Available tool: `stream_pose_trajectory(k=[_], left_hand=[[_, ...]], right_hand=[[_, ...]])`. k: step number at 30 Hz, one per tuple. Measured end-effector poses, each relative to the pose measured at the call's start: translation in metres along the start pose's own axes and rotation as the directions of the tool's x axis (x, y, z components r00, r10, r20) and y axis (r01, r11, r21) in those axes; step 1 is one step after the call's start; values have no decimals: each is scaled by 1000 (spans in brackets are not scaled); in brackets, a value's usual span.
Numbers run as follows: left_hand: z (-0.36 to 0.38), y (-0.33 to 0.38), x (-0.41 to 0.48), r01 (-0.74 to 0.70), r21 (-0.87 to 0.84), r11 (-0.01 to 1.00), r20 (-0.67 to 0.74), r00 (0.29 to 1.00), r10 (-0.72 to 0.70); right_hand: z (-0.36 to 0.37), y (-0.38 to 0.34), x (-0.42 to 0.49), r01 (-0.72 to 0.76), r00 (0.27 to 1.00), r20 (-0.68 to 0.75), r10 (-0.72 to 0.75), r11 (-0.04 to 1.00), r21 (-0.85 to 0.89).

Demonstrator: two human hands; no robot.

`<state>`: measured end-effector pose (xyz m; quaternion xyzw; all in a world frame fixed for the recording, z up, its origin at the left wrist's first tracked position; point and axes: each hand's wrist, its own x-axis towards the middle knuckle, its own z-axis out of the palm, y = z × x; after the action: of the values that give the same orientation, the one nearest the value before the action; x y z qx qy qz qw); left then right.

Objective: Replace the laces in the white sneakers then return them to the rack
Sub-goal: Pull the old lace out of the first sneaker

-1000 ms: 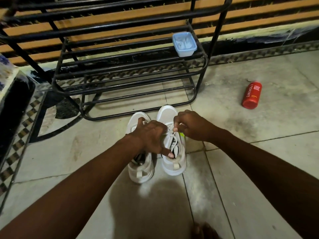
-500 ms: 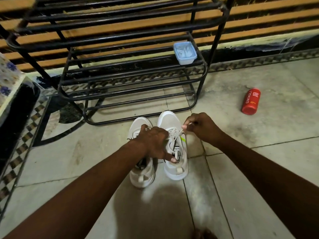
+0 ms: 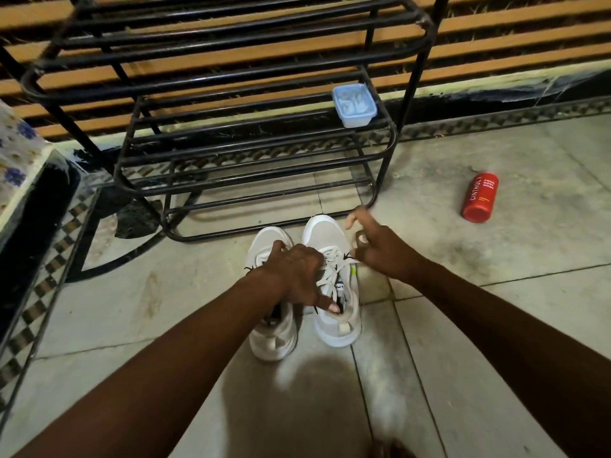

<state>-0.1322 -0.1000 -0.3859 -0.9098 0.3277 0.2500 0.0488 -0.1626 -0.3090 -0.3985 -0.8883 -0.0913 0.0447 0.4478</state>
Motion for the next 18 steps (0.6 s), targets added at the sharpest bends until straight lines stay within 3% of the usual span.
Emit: stream_pose_trajectory(k=[2,4,6,8,9,11,13,15,16,18], left_hand=[[1,0,0,2,11,1000,3,1000,-2],[1,0,-1,2,8,1000,2,1000,-2],[1,0,-2,4,-1,1000,1,1000,-4],[0,-1,-3,-5,9,1000,-6,1000,5],[-1,-1,-3,-9,17,1000,-10,1000,9],[-1,-1,-3,-7,23,1000,-9,1000,7],[-1,0,-3,-6,23,1000,1,1000,6],[-1,0,-2,-12,10,1000,0,1000,12],[-1,-1,-1,-15,4,1000,-4,1000,15],[0,-2,-1,-12,-7,1000,-5,1000,12]], right_hand=[[0,0,2,172,975,194,-106,916,-363],[4,2,4,293,941,306,-145,801,-522],[9,2,4,350,934,271,-232,738,-576],[11,2,3,279,954,64,-294,781,-559],[7,3,3,188,955,-109,-277,843,-503],[-7,6,2,28,891,-420,-171,945,-326],[-18,12,-3,-32,831,-552,-69,985,-172],[-16,12,-9,-53,829,-545,123,989,141],[-12,7,-10,-61,838,-470,278,903,425],[-3,-7,-8,-60,856,-213,471,500,864]])
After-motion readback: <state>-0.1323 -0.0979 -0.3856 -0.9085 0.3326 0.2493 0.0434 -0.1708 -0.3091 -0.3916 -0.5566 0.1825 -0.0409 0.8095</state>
